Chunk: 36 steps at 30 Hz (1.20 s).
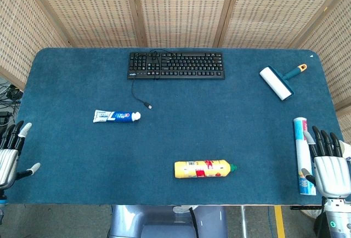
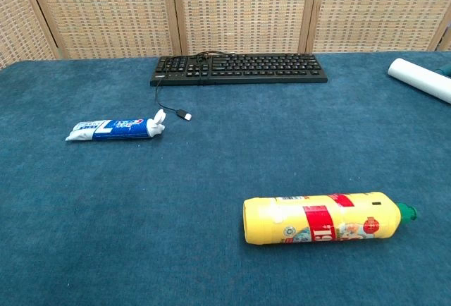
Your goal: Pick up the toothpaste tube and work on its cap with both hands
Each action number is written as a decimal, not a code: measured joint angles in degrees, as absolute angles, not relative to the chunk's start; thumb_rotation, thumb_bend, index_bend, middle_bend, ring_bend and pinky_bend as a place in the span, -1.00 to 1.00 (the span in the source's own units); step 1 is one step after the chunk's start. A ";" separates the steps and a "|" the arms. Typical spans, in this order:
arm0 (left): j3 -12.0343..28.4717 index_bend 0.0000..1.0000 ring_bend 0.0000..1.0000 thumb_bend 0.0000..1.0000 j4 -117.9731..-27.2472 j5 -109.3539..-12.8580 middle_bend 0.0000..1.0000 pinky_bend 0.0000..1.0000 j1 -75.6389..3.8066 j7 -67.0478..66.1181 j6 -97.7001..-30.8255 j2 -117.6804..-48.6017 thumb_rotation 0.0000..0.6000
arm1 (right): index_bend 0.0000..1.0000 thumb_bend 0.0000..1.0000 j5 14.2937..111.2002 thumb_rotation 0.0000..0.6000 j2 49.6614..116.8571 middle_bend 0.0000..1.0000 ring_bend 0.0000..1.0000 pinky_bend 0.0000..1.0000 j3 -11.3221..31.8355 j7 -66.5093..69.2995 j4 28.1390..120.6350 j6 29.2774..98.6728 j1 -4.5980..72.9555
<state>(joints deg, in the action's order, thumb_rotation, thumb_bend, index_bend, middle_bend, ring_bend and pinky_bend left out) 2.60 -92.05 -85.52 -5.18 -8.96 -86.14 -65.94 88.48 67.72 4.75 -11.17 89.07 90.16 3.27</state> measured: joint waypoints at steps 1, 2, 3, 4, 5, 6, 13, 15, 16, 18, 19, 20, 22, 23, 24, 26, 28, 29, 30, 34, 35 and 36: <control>2.59 -1.00 -1.00 -1.00 -92.06 -85.51 -1.00 -1.00 -5.16 -9.01 -86.17 -65.94 1.00 | -1.00 -1.00 88.45 0.92 67.64 -1.00 -1.00 -1.00 4.73 -11.07 89.13 90.12 3.25; 2.58 -1.00 -1.00 -1.00 -92.06 -85.53 -1.00 -1.00 -5.13 -9.08 -86.22 -65.95 1.00 | -1.00 -1.00 88.44 0.91 67.57 -1.00 -1.00 -1.00 4.72 -10.99 89.17 90.10 3.23; 2.53 -1.00 -1.00 -1.00 -92.07 -85.58 -1.00 -1.00 -5.09 -9.14 -86.25 -65.97 1.00 | -1.00 -1.00 88.43 0.91 67.50 -1.00 -1.00 -1.00 4.71 -10.95 89.23 90.09 3.22; 2.50 -1.00 -1.00 -1.00 -92.07 -85.60 -1.00 -1.00 -5.08 -9.15 -86.25 -65.98 1.00 | -1.00 -1.00 88.43 0.90 67.46 -1.00 -1.00 -1.00 4.70 -10.94 89.26 90.07 3.21; 2.48 -1.00 -1.00 -1.00 -92.06 -85.62 -1.00 -1.00 -5.09 -9.16 -86.21 -66.00 1.00 | -1.00 -1.00 88.43 0.90 67.44 -1.00 -1.00 -1.00 4.70 -10.95 89.29 90.07 3.21; 2.46 -1.00 -1.00 -1.00 -92.04 -85.63 -1.00 -1.00 -5.12 -9.17 -86.14 -66.02 1.00 | -1.00 -1.00 88.42 0.91 67.43 -1.00 -1.00 -1.00 4.71 -10.96 89.32 90.07 3.22; 2.61 -1.00 -1.00 -1.00 -91.64 -85.16 -1.00 -1.00 -6.23 -9.27 -83.87 -66.37 1.00 | -1.00 -1.00 87.76 0.96 67.26 -1.00 -1.00 -1.00 5.03 -10.98 89.74 89.89 3.27; 3.09 -1.00 -1.00 -1.00 -91.27 -85.01 -1.00 -1.00 -7.49 -9.34 -82.38 -66.54 1.00 | -1.00 -1.00 87.27 0.97 67.10 -1.00 -1.00 -1.00 5.24 -10.81 89.91 89.84 3.23; 3.42 -1.00 -1.00 -1.00 -90.98 -84.92 -1.00 -1.00 -8.20 -9.35 -81.63 -66.64 1.00 | -1.00 -1.00 86.99 0.98 67.01 -1.00 -1.00 -1.00 5.35 -10.74 89.98 89.79 3.22; 4.46 -1.00 -1.00 -1.00 -90.13 -84.53 -1.00 -1.00 -10.17 -9.19 -79.43 -66.94 1.00 | -1.00 -1.00 86.28 0.99 66.82 -1.00 -1.00 -1.00 5.69 -10.59 90.15 89.65 3.22; 4.98 -1.00 -1.00 -1.00 -89.65 -84.34 -1.00 -1.00 -11.21 -9.01 -78.26 -67.10 1.00 | -1.00 -1.00 85.97 1.00 66.74 -1.00 -1.00 -1.00 5.87 -10.58 90.22 89.57 3.24; 5.52 -1.00 -1.00 -1.00 -89.10 -84.15 -1.00 -1.00 -12.34 -8.78 -76.97 -67.29 1.00 | -1.00 -1.00 85.71 1.00 66.69 -1.00 -1.00 -1.00 6.03 -10.62 90.28 89.46 3.29; 6.77 -1.00 -1.00 -1.00 -87.38 -83.81 -1.00 -1.00 -15.36 -8.01 -73.51 -67.85 1.00 | -1.00 -1.00 85.23 1.00 66.67 -1.00 -1.00 -1.00 6.28 -10.79 90.31 89.15 3.43; 7.28 -1.00 -1.00 -1.00 -86.44 -83.66 -1.00 -1.00 -16.76 -7.62 -71.83 -68.17 1.00 | -1.00 -1.00 84.99 1.00 66.68 -1.00 -1.00 -1.00 6.37 -10.88 90.29 89.02 3.47; 7.95 -1.00 -1.00 -1.00 -84.95 -83.40 -1.00 -1.00 -18.72 -7.04 -69.38 -68.71 1.00 | -1.00 -1.00 84.58 1.00 66.71 -1.00 -1.00 -1.00 6.50 -10.99 90.27 88.87 3.51; 8.86 -1.00 -1.00 -1.00 -82.12 -82.93 -1.00 -1.00 -21.81 -6.04 -65.32 -69.81 1.00 | -1.00 -1.00 83.94 1.00 66.74 -1.00 -1.00 -1.00 6.75 -11.14 90.25 88.70 3.56; 9.75 -1.00 -1.00 -1.00 -77.94 -82.35 -1.00 -1.00 -25.52 -4.58 -60.21 -71.49 1.00 | -1.00 -1.00 83.28 1.00 66.77 -1.00 -1.00 -1.00 7.03 -11.28 90.17 88.57 3.57; 10.05 -1.00 -1.00 -1.00 -75.91 -82.12 -1.00 -1.00 -27.11 -3.81 -58.00 -72.33 1.00 | -1.00 -1.00 83.02 1.00 66.78 -1.00 -1.00 -1.00 7.14 -11.35 90.13 88.53 3.57; 10.39 -1.00 -1.00 -1.00 -73.10 -81.83 -1.00 -1.00 -29.20 -2.63 -55.02 -73.53 1.00 | -1.00 -1.00 82.69 1.00 66.78 -1.00 -1.00 -1.00 7.27 -11.43 90.06 88.46 3.57; 11.00 -1.00 -0.94 -0.99 -63.72 -81.37 -1.00 -0.99 -35.27 2.52 -47.11 -78.10 1.00 | -1.00 -1.00 81.74 1.00 66.79 -1.00 -1.00 -1.00 7.68 -11.67 89.85 88.36 3.53; 11.04 -0.97 -0.87 -0.95 -61.69 -81.37 -0.99 -0.95 -36.49 4.04 -45.82 -79.24 1.00 | -1.00 -1.00 81.60 1.00 66.80 -1.00 -1.00 -1.00 7.73 -11.75 89.83 88.39 3.51; 11.01 -0.94 -0.80 -0.92 -58.46 -81.57 -0.97 -0.89 -38.41 6.53 -44.00 -81.13 1.00 | -1.00 -1.00 81.45 1.00 66.81 -1.00 -1.00 -1.00 7.79 -11.89 89.82 88.43 3.47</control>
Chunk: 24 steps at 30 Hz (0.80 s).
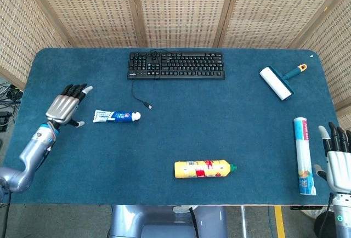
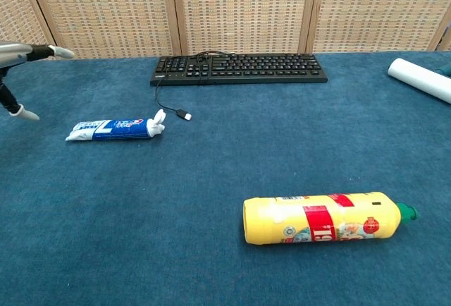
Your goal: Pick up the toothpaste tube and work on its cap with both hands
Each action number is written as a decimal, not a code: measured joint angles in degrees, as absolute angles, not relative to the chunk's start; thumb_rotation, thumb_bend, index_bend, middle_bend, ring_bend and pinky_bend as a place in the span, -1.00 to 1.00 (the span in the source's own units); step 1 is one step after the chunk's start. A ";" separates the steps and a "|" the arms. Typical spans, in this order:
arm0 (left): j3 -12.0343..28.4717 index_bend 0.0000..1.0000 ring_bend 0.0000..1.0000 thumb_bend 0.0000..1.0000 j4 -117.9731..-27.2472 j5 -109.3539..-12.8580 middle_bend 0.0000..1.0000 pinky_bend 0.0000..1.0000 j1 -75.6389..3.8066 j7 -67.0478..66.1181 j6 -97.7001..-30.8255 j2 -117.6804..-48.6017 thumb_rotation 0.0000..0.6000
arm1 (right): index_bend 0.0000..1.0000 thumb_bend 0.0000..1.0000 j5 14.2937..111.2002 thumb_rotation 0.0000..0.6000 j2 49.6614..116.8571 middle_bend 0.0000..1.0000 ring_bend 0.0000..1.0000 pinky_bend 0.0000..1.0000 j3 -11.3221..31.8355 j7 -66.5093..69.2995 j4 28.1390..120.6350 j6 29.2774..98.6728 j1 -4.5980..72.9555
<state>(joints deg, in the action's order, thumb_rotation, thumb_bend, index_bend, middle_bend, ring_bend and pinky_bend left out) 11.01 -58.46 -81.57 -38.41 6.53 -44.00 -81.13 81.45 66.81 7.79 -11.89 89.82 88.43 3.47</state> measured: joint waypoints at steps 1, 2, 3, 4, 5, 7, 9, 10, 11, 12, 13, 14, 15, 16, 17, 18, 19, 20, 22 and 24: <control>10.96 -0.87 -0.72 -0.87 -57.23 -81.72 -0.93 -0.78 -39.10 7.37 -43.45 -81.87 1.00 | -1.00 -1.00 81.38 1.00 66.83 -1.00 -1.00 -1.00 7.82 -12.01 89.82 88.46 3.46; 10.86 -0.77 -0.64 -0.83 -55.49 -82.00 -0.85 -0.68 -40.12 8.43 -42.78 -82.98 1.00 | -1.00 -1.00 81.31 1.00 66.85 -1.00 -1.00 -1.00 7.84 -12.13 89.83 88.49 3.44; 10.72 -0.71 -0.60 -0.81 -53.61 -82.36 -0.80 -0.63 -41.23 9.65 -42.11 -84.28 1.00 | -1.00 -1.00 81.25 1.00 66.89 -1.00 -1.00 -1.00 7.84 -12.29 89.82 88.50 3.43; 10.60 -0.63 -0.54 -0.78 -52.59 -82.65 -0.74 -0.57 -41.89 10.61 -41.73 -85.05 1.00 | -1.00 -1.00 81.19 1.00 66.92 -1.00 -1.00 -1.00 7.84 -12.38 89.81 88.49 3.43; 10.45 -0.58 -0.51 -0.76 -51.79 -82.97 -0.69 -0.51 -42.50 11.55 -41.44 -85.74 1.00 | -1.00 -1.00 81.14 1.00 66.96 -1.00 -1.00 -1.00 7.84 -12.49 89.79 88.45 3.44; 10.02 -0.53 -0.47 -0.75 -49.86 -83.87 -0.65 -0.43 -43.89 13.44 -41.01 -87.40 1.00 | -1.00 -1.00 81.04 1.00 67.04 -1.00 -1.00 -1.00 7.82 -12.68 89.79 88.34 3.48; 9.45 -0.48 -0.43 -0.73 -47.76 -84.86 -0.60 -0.38 -45.21 15.62 -40.76 -89.10 1.00 | -1.00 -1.00 80.92 1.00 67.06 -1.00 -1.00 -1.00 7.83 -12.77 89.81 88.29 3.49; 9.15 -0.46 -0.41 -0.73 -47.07 -85.28 -0.58 -0.37 -45.70 16.58 -40.72 -89.71 1.00 | -1.00 -1.00 80.87 1.00 67.05 -1.00 -1.00 -1.00 7.84 -12.75 89.83 88.28 3.49; 8.83 -0.46 -0.41 -0.73 -46.47 -85.72 -0.58 -0.37 -46.12 17.47 -40.74 -90.23 1.00 | -1.00 -1.00 80.81 1.00 67.03 -1.00 -1.00 -1.00 7.87 -12.70 89.86 88.27 3.48; 8.34 -0.46 -0.41 -0.73 -45.84 -86.30 -0.58 -0.37 -46.58 18.53 -40.88 -90.81 1.00 | -1.00 -1.00 80.72 1.00 66.99 -1.00 -1.00 -1.00 7.90 -12.61 89.87 88.26 3.47; 7.91 -0.46 -0.41 -0.70 -45.49 -86.73 -0.58 -0.36 -46.82 19.20 -41.06 -91.13 1.00 | -1.00 -1.00 80.64 1.00 66.95 -1.00 -1.00 -1.00 7.93 -12.54 89.87 88.24 3.46; 7.46 -0.45 -0.41 -0.66 -45.27 -87.12 -0.58 -0.36 -47.01 19.73 -41.25 -91.36 1.00 | -1.00 -1.00 80.55 1.00 66.91 -1.00 -1.00 -1.00 7.95 -12.47 89.86 88.20 3.46; 6.89 -0.45 -0.41 -0.63 -45.04 -87.62 -0.58 -0.36 -47.25 20.23 -41.47 -91.61 1.00 | -1.00 -1.00 80.43 1.00 66.86 -1.00 -1.00 -1.00 7.96 -12.37 89.86 88.09 3.46; 6.51 -0.45 -0.41 -0.59 -44.88 -87.92 -0.58 -0.36 -47.43 20.45 -41.63 -91.82 1.00 | -1.00 -1.00 80.34 1.00 66.82 -1.00 -1.00 -1.00 7.97 -12.33 89.88 88.00 3.46; 6.25 -0.45 -0.41 -0.59 -44.78 -88.08 -0.58 -0.36 -47.60 20.61 -41.75 -92.07 1.00 | -1.00 -1.00 80.25 1.00 66.78 -1.00 -1.00 -1.00 7.98 -12.34 89.89 87.95 3.47; 6.00 -0.45 -0.41 -0.59 -44.75 -88.17 -0.58 -0.36 -47.88 20.76 -41.87 -92.50 1.00 | -1.00 -1.00 80.18 1.00 66.75 -1.00 -1.00 -1.00 7.99 -12.41 89.89 87.88 3.48; 5.93 -0.44 -0.41 -0.59 -44.76 -88.19 -0.57 -0.36 -47.99 20.72 -41.89 -92.66 1.00 | -1.00 -1.00 80.13 1.00 66.72 -1.00 -1.00 -1.00 7.99 -12.43 89.91 87.80 3.50; 5.85 -0.43 -0.41 -0.56 -44.79 -88.20 -0.56 -0.36 -48.12 20.54 -41.92 -92.83 1.00 | -1.00 -1.00 80.07 1.00 66.70 -1.00 -1.00 -1.00 7.99 -12.36 89.96 87.71 3.52; 5.69 -0.41 -0.40 -0.53 -44.81 -88.13 -0.55 -0.36 -48.45 19.69 -41.77 -93.30 1.00 | -1.00 -1.00 79.94 1.00 66.66 -1.00 -1.00 -1.00 8.01 -12.30 89.98 87.51 3.60; 5.61 -0.40 -0.39 -0.52 -44.75 -87.75 -0.54 -0.36 -48.86 18.49 -41.03 -93.85 1.00 | -1.00 -1.00 79.86 1.00 66.64 -1.00 -1.00 -1.00 8.00 -12.25 89.96 87.29 3.68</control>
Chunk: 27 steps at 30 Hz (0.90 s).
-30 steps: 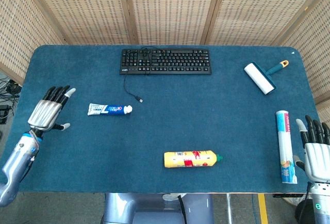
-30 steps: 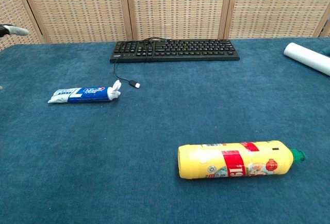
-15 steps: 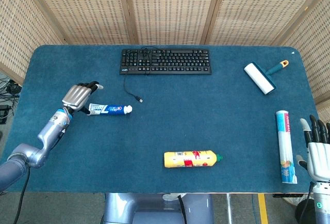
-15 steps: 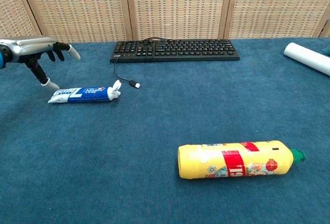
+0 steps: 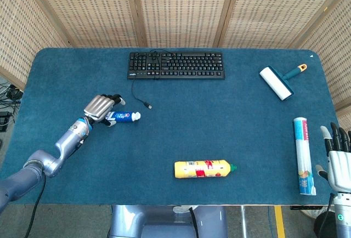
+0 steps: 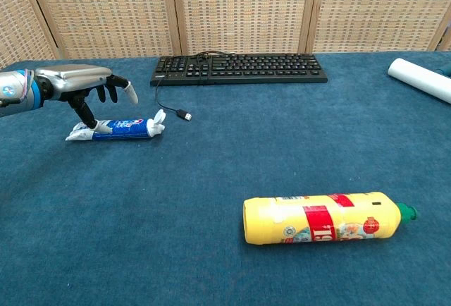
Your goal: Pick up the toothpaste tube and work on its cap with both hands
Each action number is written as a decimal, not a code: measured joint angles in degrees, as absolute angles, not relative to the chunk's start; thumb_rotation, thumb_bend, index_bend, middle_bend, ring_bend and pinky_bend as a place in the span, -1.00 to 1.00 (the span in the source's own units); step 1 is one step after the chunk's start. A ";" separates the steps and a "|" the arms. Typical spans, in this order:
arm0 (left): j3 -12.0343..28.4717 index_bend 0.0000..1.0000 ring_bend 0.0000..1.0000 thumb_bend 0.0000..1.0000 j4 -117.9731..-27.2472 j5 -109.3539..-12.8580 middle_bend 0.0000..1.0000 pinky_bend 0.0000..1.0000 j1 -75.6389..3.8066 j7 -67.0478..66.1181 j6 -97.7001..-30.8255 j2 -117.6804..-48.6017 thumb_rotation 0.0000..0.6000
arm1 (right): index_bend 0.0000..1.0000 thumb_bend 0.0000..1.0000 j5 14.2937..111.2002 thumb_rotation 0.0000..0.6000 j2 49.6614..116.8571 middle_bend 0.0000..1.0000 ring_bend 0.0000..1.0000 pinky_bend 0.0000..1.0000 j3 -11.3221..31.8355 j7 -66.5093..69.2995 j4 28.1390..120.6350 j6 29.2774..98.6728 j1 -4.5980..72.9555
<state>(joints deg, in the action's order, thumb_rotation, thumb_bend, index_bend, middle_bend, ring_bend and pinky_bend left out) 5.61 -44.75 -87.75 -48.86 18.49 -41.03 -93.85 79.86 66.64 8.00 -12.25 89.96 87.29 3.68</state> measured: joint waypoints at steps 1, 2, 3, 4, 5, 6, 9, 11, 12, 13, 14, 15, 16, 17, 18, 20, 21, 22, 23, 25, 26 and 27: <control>5.63 -0.39 -0.38 -0.52 -44.67 -87.43 -0.54 -0.36 -49.04 17.93 -40.64 -94.14 1.00 | -1.00 -1.00 79.82 1.00 66.64 -1.00 -1.00 -1.00 7.99 -12.23 89.95 87.19 3.71; 5.68 -0.38 -0.38 -0.52 -44.56 -87.02 -0.53 -0.36 -49.21 17.39 -40.26 -94.46 1.00 | -1.00 -1.00 79.76 1.00 66.63 -1.00 -1.00 -1.00 7.99 -12.22 89.94 87.13 3.74; 5.78 -0.38 -0.38 -0.52 -44.36 -86.43 -0.53 -0.36 -49.42 16.72 -39.75 -94.89 1.00 | -1.00 -1.00 79.70 1.00 66.61 -1.00 -1.00 -1.00 7.99 -12.22 89.90 87.08 3.76; 5.85 -0.37 -0.37 -0.52 -44.20 -86.03 -0.53 -0.36 -49.59 16.26 -39.36 -95.20 1.00 | -1.00 -1.00 79.68 1.00 66.61 -1.00 -1.00 -1.00 8.00 -12.20 89.90 87.07 3.77; 5.90 -0.36 -0.36 -0.52 -44.05 -85.68 -0.52 -0.35 -49.76 15.85 -38.99 -95.48 1.00 | -1.00 -1.00 79.65 1.00 66.60 -1.00 -1.00 -1.00 8.01 -12.15 89.91 87.06 3.77; 5.94 -0.35 -0.36 -0.52 -43.89 -85.30 -0.51 -0.35 -49.97 15.41 -38.55 -95.79 1.00 | -1.00 -1.00 79.60 1.00 66.58 -1.00 -1.00 -1.00 8.03 -12.07 89.92 87.03 3.78; 5.87 -0.31 -0.33 -0.52 -43.61 -84.68 -0.47 -0.32 -50.26 14.62 -37.96 -96.31 1.00 | -1.00 -1.00 79.46 1.00 66.49 -1.00 -1.00 -1.00 8.07 -11.80 89.92 86.97 3.77; 5.81 -0.28 -0.30 -0.52 -43.47 -84.33 -0.45 -0.32 -50.32 14.45 -37.81 -96.59 1.00 | -1.00 -1.00 79.44 1.00 66.46 -1.00 -1.00 -1.00 8.08 -11.78 89.91 87.01 3.75; 5.76 -0.26 -0.29 -0.52 -43.33 -84.14 -0.44 -0.31 -50.34 14.39 -37.70 -96.76 1.00 | -1.00 -1.00 79.46 1.00 66.45 -1.00 -1.00 -1.00 8.06 -11.81 89.91 87.03 3.74; 5.73 -0.23 -0.27 -0.52 -43.19 -84.01 -0.42 -0.29 -50.37 14.35 -37.62 -96.87 1.00 | -1.00 -1.00 79.48 1.00 66.45 -1.00 -1.00 -1.00 8.04 -11.85 89.92 87.05 3.74; 5.70 -0.21 -0.26 -0.52 -43.03 -83.87 -0.40 -0.28 -50.40 14.32 -37.52 -97.02 1.00 | -1.00 -1.00 79.51 1.00 66.45 -1.00 -1.00 -1.00 8.02 -11.94 89.93 87.06 3.74; 5.66 -0.20 -0.25 -0.52 -42.83 -83.67 -0.39 -0.27 -50.42 14.32 -37.44 -97.20 1.00 | -1.00 -1.00 79.55 1.00 66.46 -1.00 -1.00 -1.00 7.99 -12.05 89.97 87.07 3.75; 5.65 -0.19 -0.25 -0.52 -42.70 -83.54 -0.39 -0.27 -50.44 14.36 -37.39 -97.31 1.00 | -1.00 -1.00 79.58 1.00 66.46 -1.00 -1.00 -1.00 7.96 -12.09 90.01 87.07 3.76; 5.64 -0.20 -0.25 -0.52 -42.57 -83.42 -0.39 -0.27 -50.46 14.39 -37.33 -97.41 1.00 | -1.00 -1.00 79.60 1.00 66.46 -1.00 -1.00 -1.00 7.94 -12.11 90.04 87.07 3.77; 5.60 -0.20 -0.25 -0.52 -42.38 -83.31 -0.39 -0.27 -50.47 14.37 -37.21 -97.52 1.00 | -1.00 -1.00 79.62 1.00 66.45 -1.00 -1.00 -1.00 7.92 -12.11 90.08 87.07 3.77; 5.52 -0.21 -0.25 -0.52 -41.99 -83.12 -0.39 -0.27 -50.50 14.27 -37.01 -97.73 1.00 | -1.00 -1.00 79.63 1.00 66.42 -1.00 -1.00 -1.00 7.90 -12.08 90.14 87.07 3.76; 5.45 -0.20 -0.25 -0.52 -41.75 -83.00 -0.39 -0.27 -50.49 14.24 -36.95 -97.91 1.00 | -1.00 -1.00 79.62 1.00 66.40 -1.00 -1.00 -1.00 7.90 -12.04 90.15 87.07 3.75; 5.40 -0.20 -0.25 -0.52 -41.60 -82.91 -0.38 -0.27 -50.48 14.26 -36.97 -98.04 1.00 | -1.00 -1.00 79.61 1.00 66.38 -1.00 -1.00 -1.00 7.90 -12.01 90.16 87.07 3.76; 5.39 -0.19 -0.24 -0.52 -41.51 -82.83 -0.38 -0.27 -50.46 14.33 -36.99 -98.14 1.00 | -1.00 -1.00 79.61 1.00 66.36 -1.00 -1.00 -1.00 7.90 -11.98 90.18 87.06 3.76; 5.39 -0.18 -0.24 -0.52 -41.34 -82.53 -0.38 -0.27 -50.44 14.63 -36.87 -98.35 1.00 | -1.00 -1.00 79.60 1.00 66.32 -1.00 -1.00 -1.00 7.90 -11.90 90.19 87.05 3.77; 5.40 -0.17 -0.24 -0.52 -41.20 -82.38 -0.37 -0.26 -50.46 14.72 -36.76 -98.46 1.00 | -1.00 -1.00 79.62 1.00 66.31 -1.00 -1.00 -1.00 7.89 -11.88 90.20 87.05 3.77; 5.41 -0.17 -0.23 -0.52 -40.97 -82.25 -0.36 -0.25 -50.49 14.79 -36.66 -98.61 1.00 | -1.00 -1.00 79.62 1.00 66.30 -1.00 -1.00 -1.00 7.88 -11.84 90.21 87.02 3.78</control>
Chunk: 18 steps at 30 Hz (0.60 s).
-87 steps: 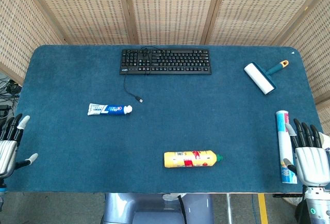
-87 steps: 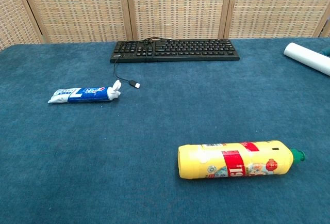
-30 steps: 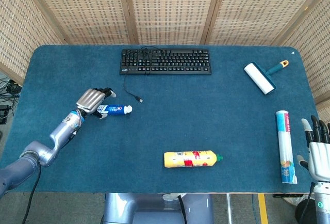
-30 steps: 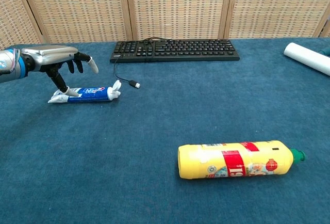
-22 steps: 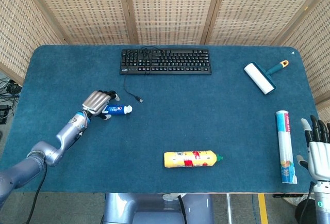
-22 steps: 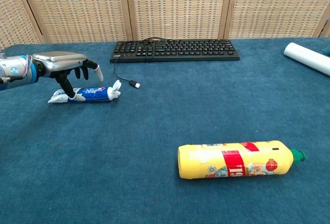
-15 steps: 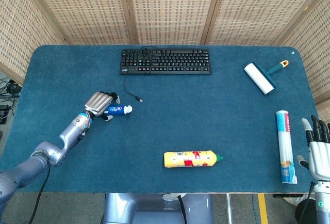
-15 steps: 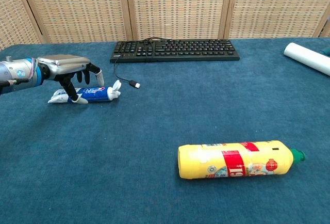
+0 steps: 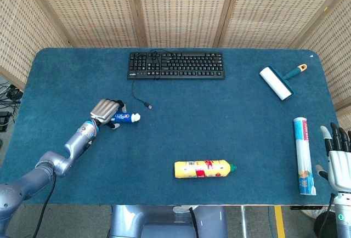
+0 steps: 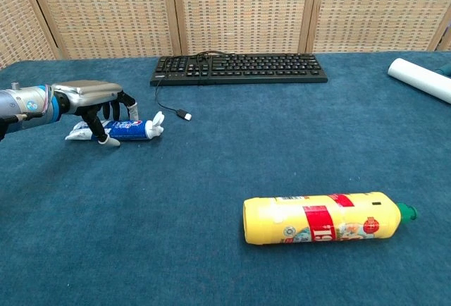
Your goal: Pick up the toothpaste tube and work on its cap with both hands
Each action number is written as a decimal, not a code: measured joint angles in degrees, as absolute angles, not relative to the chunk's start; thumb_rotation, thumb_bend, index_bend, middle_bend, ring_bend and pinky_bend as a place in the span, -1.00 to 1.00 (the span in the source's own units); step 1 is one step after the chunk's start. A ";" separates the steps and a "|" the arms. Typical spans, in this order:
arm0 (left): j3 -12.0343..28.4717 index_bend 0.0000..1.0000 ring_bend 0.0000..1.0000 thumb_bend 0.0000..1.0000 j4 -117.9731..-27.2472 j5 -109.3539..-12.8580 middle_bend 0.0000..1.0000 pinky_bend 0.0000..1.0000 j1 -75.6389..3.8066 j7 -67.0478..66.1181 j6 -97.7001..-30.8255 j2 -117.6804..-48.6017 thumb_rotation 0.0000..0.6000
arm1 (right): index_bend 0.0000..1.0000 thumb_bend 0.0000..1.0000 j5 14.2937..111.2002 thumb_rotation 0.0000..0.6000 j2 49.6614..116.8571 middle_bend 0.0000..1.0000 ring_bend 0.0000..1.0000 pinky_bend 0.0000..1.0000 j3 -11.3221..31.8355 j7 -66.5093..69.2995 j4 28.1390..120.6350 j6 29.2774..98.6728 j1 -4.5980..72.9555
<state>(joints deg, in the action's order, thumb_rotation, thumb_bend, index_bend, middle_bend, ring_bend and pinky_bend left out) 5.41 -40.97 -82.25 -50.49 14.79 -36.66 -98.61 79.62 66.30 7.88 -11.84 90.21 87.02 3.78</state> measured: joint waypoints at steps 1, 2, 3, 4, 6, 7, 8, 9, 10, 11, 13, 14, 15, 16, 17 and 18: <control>5.41 -0.14 -0.21 -0.52 -40.79 -82.16 -0.34 -0.22 -50.52 14.83 -36.60 -98.74 1.00 | -1.00 -1.00 79.62 1.00 66.29 -1.00 -1.00 -1.00 7.88 -11.81 90.22 87.01 3.79; 5.40 -0.11 -0.19 -0.51 -40.62 -82.08 -0.32 -0.20 -50.55 14.88 -36.54 -98.90 1.00 | -1.00 -1.00 79.60 1.00 66.28 -1.00 -1.00 -1.00 7.88 -11.79 90.20 87.00 3.79; 5.38 -0.09 -0.17 -0.51 -40.45 -82.00 -0.30 -0.19 -50.57 14.96 -36.53 -99.08 1.00 | -1.00 -1.00 79.57 1.00 66.27 -1.00 -1.00 -1.00 7.89 -11.76 90.18 87.00 3.78; 5.38 -0.07 -0.16 -0.48 -40.37 -81.95 -0.28 -0.18 -50.57 15.05 -36.60 -99.21 1.00 | -1.00 -1.00 79.55 1.00 66.26 -1.00 -1.00 -1.00 7.89 -11.73 90.17 87.00 3.78; 5.46 -0.02 -0.12 -0.43 -40.24 -81.82 -0.24 -0.16 -50.54 15.37 -36.92 -99.43 1.00 | -1.00 -1.00 79.51 1.00 66.26 -1.00 -1.00 -1.00 7.90 -11.70 90.17 87.00 3.78; 5.49 0.02 -0.10 -0.40 -40.11 -81.79 -0.21 -0.14 -50.53 15.46 -37.07 -99.54 1.00 | -1.00 -1.00 79.46 1.00 66.25 -1.00 -1.00 -1.00 7.92 -11.68 90.16 86.98 3.78; 5.52 0.06 -0.08 -0.37 -39.94 -81.75 -0.18 -0.12 -50.53 15.50 -37.21 -99.66 1.00 | -1.00 -1.00 79.43 1.00 66.24 -1.00 -1.00 -1.00 7.93 -11.67 90.16 86.96 3.79; 5.56 0.08 -0.08 -0.36 -39.62 -81.70 -0.17 -0.11 -50.54 15.46 -37.44 -99.85 1.00 | -1.00 -1.00 79.38 1.00 66.24 -1.00 -1.00 -1.00 7.93 -11.68 90.16 86.91 3.80; 5.57 0.11 -0.06 -0.32 -39.49 -81.69 -0.15 -0.09 -50.54 15.44 -37.57 -99.93 1.00 | -1.00 -1.00 79.35 1.00 66.24 -1.00 -1.00 -1.00 7.92 -11.69 90.15 86.89 3.80; 5.57 0.13 -0.05 -0.29 -39.34 -81.68 -0.13 -0.07 -50.53 15.42 -37.78 -100.04 1.00 | -1.00 -1.00 79.33 1.00 66.25 -1.00 -1.00 -1.00 7.92 -11.71 90.14 86.88 3.80; 5.50 0.17 -0.03 -0.22 -39.14 -81.74 -0.10 -0.03 -50.50 15.36 -38.25 -100.20 1.00 | -1.00 -1.00 79.27 1.00 66.26 -1.00 -1.00 -1.00 7.92 -11.77 90.15 86.84 3.82; 5.45 0.18 -0.02 -0.21 -39.08 -81.79 -0.10 -0.02 -50.47 15.31 -38.44 -100.23 1.00 | -1.00 -1.00 79.23 1.00 66.26 -1.00 -1.00 -1.00 7.92 -11.78 90.16 86.80 3.83; 5.39 0.20 -0.01 -0.21 -39.05 -81.84 -0.08 0.00 -50.41 15.29 -38.74 -100.26 1.00 | -1.00 -1.00 79.16 1.00 66.25 -1.00 -1.00 -1.00 7.92 -11.75 90.17 86.72 3.84; 5.37 0.25 0.01 -0.20 -39.03 -81.87 -0.06 0.04 -50.35 15.28 -39.01 -100.28 1.00 | -1.00 -1.00 79.13 1.00 66.25 -1.00 -1.00 -1.00 7.91 -11.72 90.17 86.66 3.86; 5.35 0.30 0.03 -0.18 -39.00 -81.89 -0.04 0.06 -50.29 15.26 -39.31 -100.30 1.00 | -1.00 -1.00 79.11 1.00 66.24 -1.00 -1.00 -1.00 7.91 -11.71 90.19 86.64 3.87; 5.34 0.34 0.04 -0.16 -38.96 -81.93 -0.02 0.08 -50.18 15.22 -39.79 -100.34 1.00 | -1.00 -1.00 79.11 1.00 66.23 -1.00 -1.00 -1.00 7.90 -11.71 90.21 86.63 3.88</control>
